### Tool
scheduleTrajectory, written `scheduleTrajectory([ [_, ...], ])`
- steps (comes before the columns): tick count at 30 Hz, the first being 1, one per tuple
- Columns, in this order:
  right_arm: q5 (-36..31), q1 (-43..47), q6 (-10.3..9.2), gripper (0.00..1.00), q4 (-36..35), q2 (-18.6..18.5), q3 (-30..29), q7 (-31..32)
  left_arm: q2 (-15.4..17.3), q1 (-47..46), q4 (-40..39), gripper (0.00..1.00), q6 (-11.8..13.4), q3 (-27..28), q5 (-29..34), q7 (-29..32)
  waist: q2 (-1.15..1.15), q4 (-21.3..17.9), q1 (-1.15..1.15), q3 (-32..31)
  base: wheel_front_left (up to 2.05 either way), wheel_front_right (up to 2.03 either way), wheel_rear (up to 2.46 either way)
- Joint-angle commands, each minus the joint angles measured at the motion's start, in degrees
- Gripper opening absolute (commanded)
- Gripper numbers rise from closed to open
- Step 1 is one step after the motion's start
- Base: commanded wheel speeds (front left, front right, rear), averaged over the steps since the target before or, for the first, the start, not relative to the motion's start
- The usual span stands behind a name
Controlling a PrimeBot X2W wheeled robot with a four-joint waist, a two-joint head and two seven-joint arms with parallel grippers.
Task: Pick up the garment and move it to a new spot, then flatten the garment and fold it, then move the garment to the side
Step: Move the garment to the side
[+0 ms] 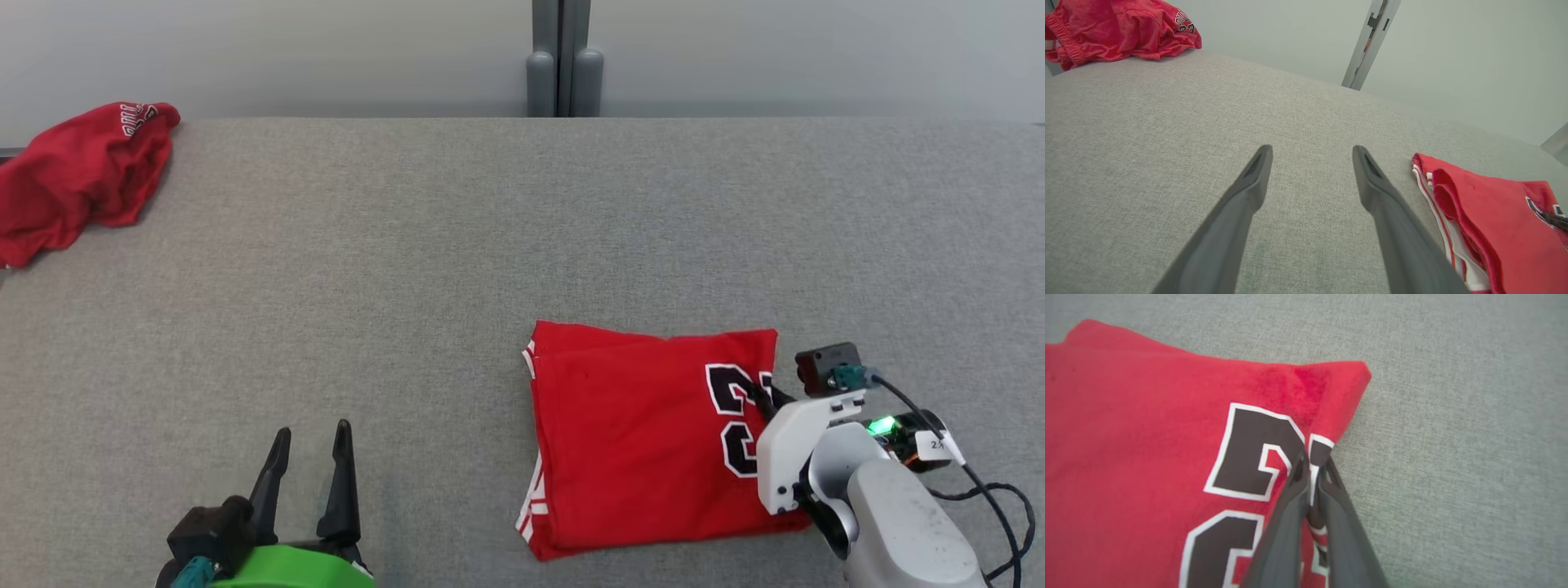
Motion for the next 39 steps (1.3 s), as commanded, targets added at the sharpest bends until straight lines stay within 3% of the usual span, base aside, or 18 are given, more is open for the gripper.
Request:
scheduleTrajectory([
  [1,0.3,-1.4,-0.09,0.0,-0.4,-0.8,-0.6,-0.8,0.1,-1.2,-0.4,1.0,0.1,0.1,0.2,0.0,0.0,-1.2,0.0,0.6,0.0,0.0,0.0],
  [6,-0.5,-4.9,-0.09,0.0,-1.0,-2.2,-1.7,-1.9,0.1,-2.7,-1.6,1.0,0.0,-0.7,0.9,0.0,0.0,-5.5,0.0,2.8,0.0,0.0,0.0],
  [14,-1.3,-10.6,-0.09,0.0,-1.5,-4.3,-4.6,-3.6,0.1,-6.3,-2.9,1.0,-0.2,-0.9,3.5,0.0,0.0,-16.6,0.0,8.2,0.0,0.0,0.0],
  [23,-0.9,-15.2,-0.09,0.0,0.9,-3.5,-6.7,-7.0,2.5,-11.1,-2.4,1.0,-0.2,-2.6,6.0,0.0,0.0,-27.7,0.0,14.5,0.0,0.0,0.0],
  [30,-1.3,-18.6,-0.09,0.0,5.2,-2.4,-6.0,-9.9,4.5,-13.3,-1.7,1.0,-0.3,-4.3,5.6,0.0,0.0,-30.3,0.0,16.6,0.0,0.0,0.0],
  [39,-1.9,-25.7,-0.09,0.0,10.9,-2.3,-3.3,-11.9,4.9,-13.6,-2.0,1.0,-0.3,-4.1,5.2,0.0,0.0,-27.3,0.0,17.2,0.0,0.0,0.0],
])
